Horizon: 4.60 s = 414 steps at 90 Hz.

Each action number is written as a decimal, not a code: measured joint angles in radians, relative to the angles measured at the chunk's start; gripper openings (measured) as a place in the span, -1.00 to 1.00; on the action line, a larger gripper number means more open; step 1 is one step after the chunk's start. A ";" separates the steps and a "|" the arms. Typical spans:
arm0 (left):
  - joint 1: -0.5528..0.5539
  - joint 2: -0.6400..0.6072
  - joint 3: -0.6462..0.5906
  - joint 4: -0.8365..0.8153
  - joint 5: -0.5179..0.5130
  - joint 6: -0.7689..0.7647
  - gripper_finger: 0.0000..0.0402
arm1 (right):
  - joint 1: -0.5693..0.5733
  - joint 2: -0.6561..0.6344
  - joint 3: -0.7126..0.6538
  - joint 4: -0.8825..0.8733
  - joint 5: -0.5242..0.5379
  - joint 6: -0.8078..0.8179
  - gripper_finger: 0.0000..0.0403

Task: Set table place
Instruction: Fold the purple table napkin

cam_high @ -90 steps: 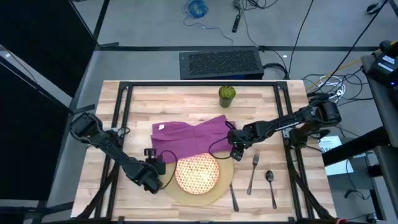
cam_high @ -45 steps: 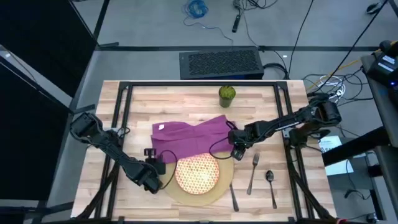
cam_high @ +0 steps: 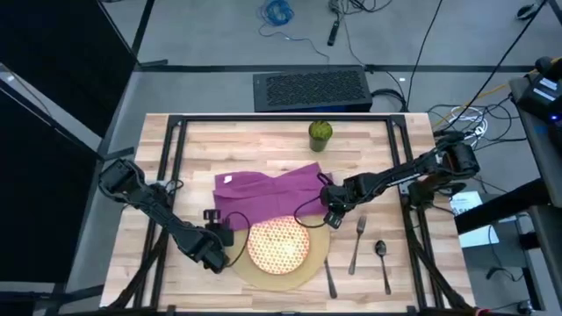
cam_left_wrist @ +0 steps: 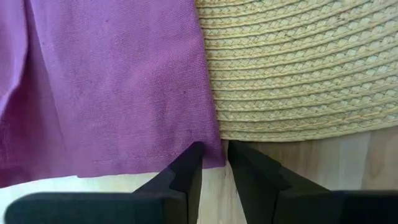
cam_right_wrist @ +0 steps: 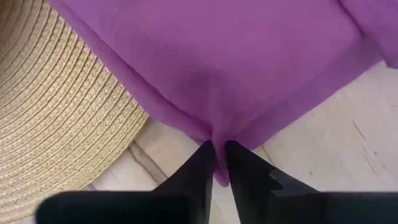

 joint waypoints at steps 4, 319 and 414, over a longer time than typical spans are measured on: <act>0.000 0.000 0.000 0.001 0.000 0.000 -0.65 | 0.000 -0.001 0.000 0.001 0.000 0.000 -0.97; 0.223 -0.476 0.317 -0.711 -0.775 -0.056 -1.00 | -0.304 -0.038 0.908 -0.652 0.266 -0.547 -1.00; 0.456 -0.316 0.317 0.145 -0.579 0.872 -1.00 | -0.248 0.160 1.072 -0.379 0.085 -0.715 -1.00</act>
